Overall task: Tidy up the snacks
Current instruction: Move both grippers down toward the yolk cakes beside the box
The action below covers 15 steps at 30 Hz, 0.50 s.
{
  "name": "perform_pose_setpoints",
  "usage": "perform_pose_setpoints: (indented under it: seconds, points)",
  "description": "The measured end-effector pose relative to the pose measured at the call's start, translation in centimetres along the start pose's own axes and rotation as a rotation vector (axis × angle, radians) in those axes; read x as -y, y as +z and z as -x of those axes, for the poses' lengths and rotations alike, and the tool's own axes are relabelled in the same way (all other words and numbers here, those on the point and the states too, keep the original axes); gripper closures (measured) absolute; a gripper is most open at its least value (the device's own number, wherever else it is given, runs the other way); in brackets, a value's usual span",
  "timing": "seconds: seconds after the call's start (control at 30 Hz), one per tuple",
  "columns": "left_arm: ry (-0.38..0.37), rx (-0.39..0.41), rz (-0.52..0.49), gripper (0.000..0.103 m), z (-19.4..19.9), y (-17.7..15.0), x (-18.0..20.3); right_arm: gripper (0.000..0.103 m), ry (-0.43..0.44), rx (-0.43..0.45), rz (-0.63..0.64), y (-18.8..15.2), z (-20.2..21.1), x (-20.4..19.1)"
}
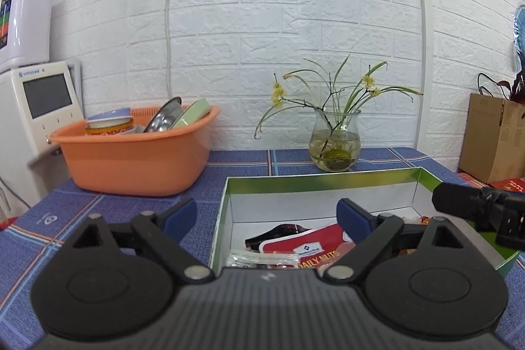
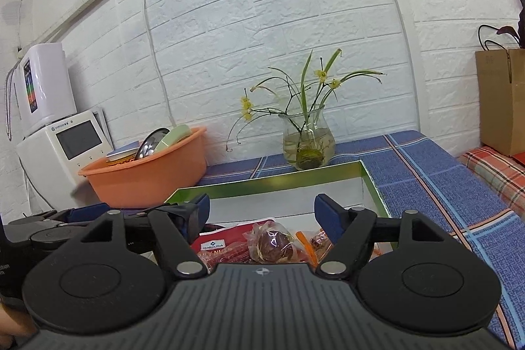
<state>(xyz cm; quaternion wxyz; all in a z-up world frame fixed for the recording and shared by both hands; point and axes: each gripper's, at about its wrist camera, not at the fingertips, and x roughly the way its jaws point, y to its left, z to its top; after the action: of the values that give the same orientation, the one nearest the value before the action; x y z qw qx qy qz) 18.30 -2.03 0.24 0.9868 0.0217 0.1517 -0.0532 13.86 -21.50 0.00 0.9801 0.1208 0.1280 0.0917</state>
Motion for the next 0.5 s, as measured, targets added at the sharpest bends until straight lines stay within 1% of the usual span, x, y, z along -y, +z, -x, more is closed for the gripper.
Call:
perform_pose_setpoints:
  seconds: [0.13,0.17,0.23,0.3,0.4,0.43,0.47,0.5]
  points:
    - [-0.05,0.0,-0.055,0.011,1.9,0.0,-0.1,0.0,0.019,0.006,-0.015,0.8,2.2,0.2]
    - [-0.073,-0.005,-0.071,0.011,2.6,-0.3,-0.2,0.0,0.025,-0.012,-0.024,1.1,2.7,0.3]
    - [-0.159,-0.028,-0.113,0.011,4.1,-1.0,-0.5,0.0,0.063,-0.059,-0.047,1.2,4.0,1.0]
    - [-0.244,-0.067,-0.151,0.011,5.9,-2.3,-0.9,0.0,0.129,-0.118,-0.064,0.7,5.5,1.9]
    - [-0.326,-0.128,-0.214,0.011,7.7,-4.5,-0.6,0.0,0.156,-0.192,-0.092,-0.8,6.8,3.1]
    - [-0.343,-0.145,-0.226,0.011,7.9,-5.1,-0.3,0.004,0.159,-0.214,-0.092,-1.3,6.9,3.4]
    - [-0.355,-0.159,-0.238,0.011,7.8,-5.6,0.1,0.015,0.156,-0.242,-0.082,-2.0,6.7,3.5]
    - [-0.357,-0.176,-0.25,0.011,7.5,-6.1,0.5,0.021,0.143,-0.267,-0.062,-2.5,6.4,3.6]
